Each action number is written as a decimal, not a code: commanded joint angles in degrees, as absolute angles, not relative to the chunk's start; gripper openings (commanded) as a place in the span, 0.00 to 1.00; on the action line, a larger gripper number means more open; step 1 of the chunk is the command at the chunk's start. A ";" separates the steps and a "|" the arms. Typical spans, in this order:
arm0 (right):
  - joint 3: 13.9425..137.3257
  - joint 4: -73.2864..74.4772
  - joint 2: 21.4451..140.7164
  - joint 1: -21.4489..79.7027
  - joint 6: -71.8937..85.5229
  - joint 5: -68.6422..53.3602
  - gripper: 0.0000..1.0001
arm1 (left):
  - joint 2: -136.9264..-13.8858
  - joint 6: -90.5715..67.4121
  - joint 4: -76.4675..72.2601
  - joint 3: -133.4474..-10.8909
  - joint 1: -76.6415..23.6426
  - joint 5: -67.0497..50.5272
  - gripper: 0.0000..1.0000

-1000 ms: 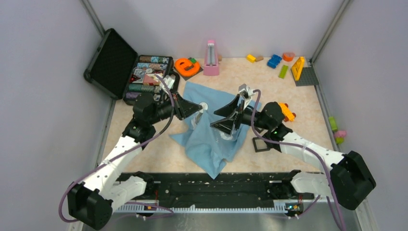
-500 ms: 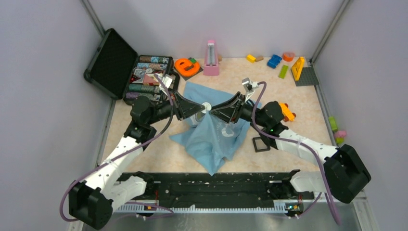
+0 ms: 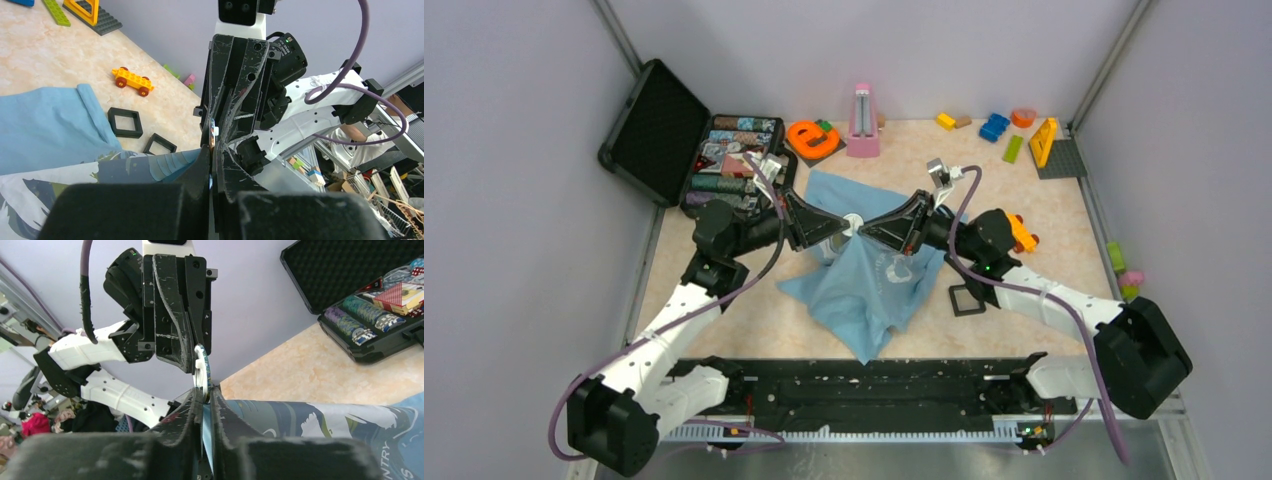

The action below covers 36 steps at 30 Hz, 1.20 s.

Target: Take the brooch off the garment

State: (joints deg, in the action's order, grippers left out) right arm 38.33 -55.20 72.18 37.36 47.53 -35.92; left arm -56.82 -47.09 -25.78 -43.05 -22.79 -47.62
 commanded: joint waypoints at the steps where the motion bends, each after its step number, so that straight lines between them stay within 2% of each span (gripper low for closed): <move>1: 41.25 -58.78 72.41 37.71 47.67 -38.71 0.00 | -57.70 -48.32 -30.04 -43.16 -22.85 -50.59 0.00; 6: 41.92 -59.77 72.86 37.70 47.88 -41.83 0.00 | -57.94 -49.11 -31.89 -42.81 -22.85 -51.78 0.00; 9: 42.09 -59.69 72.99 37.71 48.19 -42.00 0.29 | -57.92 -48.89 -31.73 -43.01 -22.85 -51.76 0.00; 11: 42.17 -60.10 73.46 37.64 48.94 -41.83 0.35 | -57.83 -48.96 -31.72 -43.06 -22.85 -51.77 0.00; 13: 42.19 -60.85 73.83 37.62 49.48 -41.80 0.31 | -57.82 -49.04 -31.69 -43.17 -22.85 -51.68 0.00; 15: 42.23 -61.89 74.12 37.62 50.25 -42.03 0.08 | -57.74 -48.93 -31.52 -43.35 -22.85 -51.83 0.00; 16: 42.23 -62.27 74.28 37.62 50.51 -42.21 0.00 | -57.60 -48.62 -31.04 -43.53 -22.85 -51.73 0.00; 23: 41.92 -61.45 73.86 36.76 50.80 -43.82 0.00 | -56.56 -46.04 -26.23 -44.58 -22.56 -50.91 0.01; 26: 43.31 -58.97 73.97 35.49 50.89 -47.19 0.00 | -57.34 -46.43 -25.66 -45.50 -22.30 -53.61 0.13; 36: 48.63 -48.03 75.64 35.25 48.06 -53.55 0.00 | -57.04 -45.63 -23.59 -46.62 -22.24 -57.49 0.22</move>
